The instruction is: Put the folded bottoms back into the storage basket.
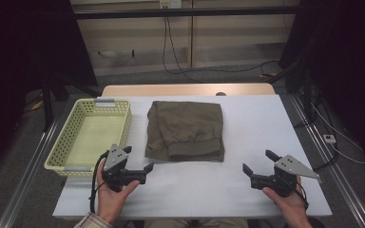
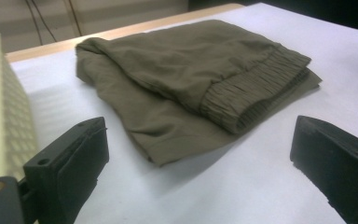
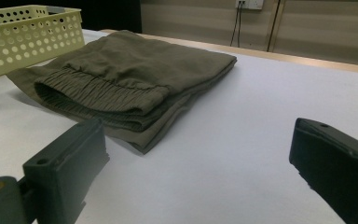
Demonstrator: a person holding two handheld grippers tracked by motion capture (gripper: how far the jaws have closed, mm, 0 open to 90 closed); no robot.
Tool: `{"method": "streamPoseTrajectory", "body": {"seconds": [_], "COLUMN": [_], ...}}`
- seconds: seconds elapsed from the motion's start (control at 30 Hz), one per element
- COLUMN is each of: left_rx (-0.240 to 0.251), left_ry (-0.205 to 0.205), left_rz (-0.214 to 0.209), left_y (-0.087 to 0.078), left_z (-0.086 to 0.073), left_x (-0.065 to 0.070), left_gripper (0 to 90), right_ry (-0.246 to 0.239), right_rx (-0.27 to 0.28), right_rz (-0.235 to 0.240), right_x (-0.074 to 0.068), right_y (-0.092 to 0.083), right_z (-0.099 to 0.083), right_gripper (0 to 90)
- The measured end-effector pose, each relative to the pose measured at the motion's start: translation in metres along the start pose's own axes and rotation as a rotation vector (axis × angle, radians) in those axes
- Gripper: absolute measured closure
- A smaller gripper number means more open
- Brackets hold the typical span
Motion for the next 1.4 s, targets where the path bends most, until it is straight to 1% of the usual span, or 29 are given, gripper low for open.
{"method": "streamPoseTrajectory", "body": {"seconds": [0.07,0.1,0.2,0.33,0.37,0.47,0.5,0.6,0.67,0.7,0.77,0.8,0.83,0.97,1.07,1.1,1.17,1.23,1.33,1.37,1.4], "left_rx": [-0.006,-0.016,-0.024,-0.024,-0.025,-0.034,-0.032,-0.022,-0.017,-0.022,-0.019,-0.019,-0.006,0.004,0.002,0.006,0.024,0.02,0.019,0.019,0.01], "left_ry": [0.005,0.005,0.006,0.011,0.014,0.003,0.003,0.023,0.01,0.015,0.057,0.057,0.066,0.058,0.05,0.042,0.043,0.045,0.036,0.036,0.037], "left_rz": [0.0,-0.015,-0.026,-0.029,-0.031,-0.027,-0.033,-0.021,-0.03,-0.031,-0.015,-0.015,-0.016,-0.028,-0.04,-0.043,-0.054,-0.053,-0.051,-0.051,-0.053], "left_y": [0.002,0.005,0.009,0.014,0.017,0.02,0.021,0.023,0.025,0.026,0.027,0.027,0.028,0.032,0.036,0.04,0.043,0.045,0.054,0.054,0.059], "left_z": [0.0,0.001,0.004,0.008,0.011,0.015,0.016,0.021,0.024,0.026,0.031,0.031,0.036,0.044,0.046,0.048,0.052,0.053,0.059,0.059,0.062], "left_x": [0.002,0.004,0.007,0.008,0.008,0.008,0.008,0.009,0.011,0.011,0.014,0.014,0.016,0.014,0.014,0.014,0.014,0.014,0.014,0.014,0.013], "left_gripper": [4.7,4.7,4.9,5.1,5.1,6.3,6.4,6.5,6.0,5.9,5.1,5.9,5.9,5.7,4.2,4.0,3.9,3.9,3.9,3.8,3.8], "right_ry": [0.003,0.003,0.002,0.005,0.004,0.005,0.005,0.006,0.007,0.007,0.007,0.007,0.006,0.007,0.008,0.009,0.01,0.006,0.007,0.007,0.007], "right_rx": [-0.003,-0.004,-0.006,-0.005,-0.006,-0.007,-0.007,-0.008,-0.008,-0.007,-0.008,-0.01,-0.011,-0.012,-0.011,-0.011,-0.013,-0.016,-0.016,-0.016,-0.015], "right_rz": [-0.002,-0.002,0.0,0.0,0.001,0.004,0.003,0.004,0.005,0.005,0.005,0.005,0.005,0.005,0.005,0.007,0.006,0.01,0.013,0.012,0.012], "right_x": [0.0,0.0,0.0,0.0,0.0,-0.001,-0.001,-0.001,-0.001,-0.001,-0.001,-0.001,0.0,-0.001,-0.001,-0.001,-0.001,-0.001,-0.002,-0.002,-0.002], "right_y": [0.001,0.001,0.001,0.002,0.002,0.002,0.002,0.002,0.003,0.003,0.003,0.003,0.004,0.005,0.005,0.005,0.005,0.005,0.005,0.005,0.005], "right_z": [0.0,0.0,0.0,0.0,-0.001,0.0,0.0,-0.001,0.0,0.0,0.0,0.0,0.0,0.0,0.0,0.0,0.0,-0.001,-0.001,-0.001,-0.001], "right_gripper": [3.9,3.9,3.9,3.9,3.9,3.9,3.9,3.9,3.9,3.9,3.9,3.9,3.9,3.9,3.9,3.9,3.9,4.0,4.0,3.9,3.9]}}
Point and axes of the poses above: each handheld gripper's, and its own axes: y roughly forward along the jaws, z roughly out of its top, x roughly to its right, the point moved 7 cm from there along y, roughly forward along the jaws, and after that the axes turned 8 degrees about z, right-handed, at the moved point
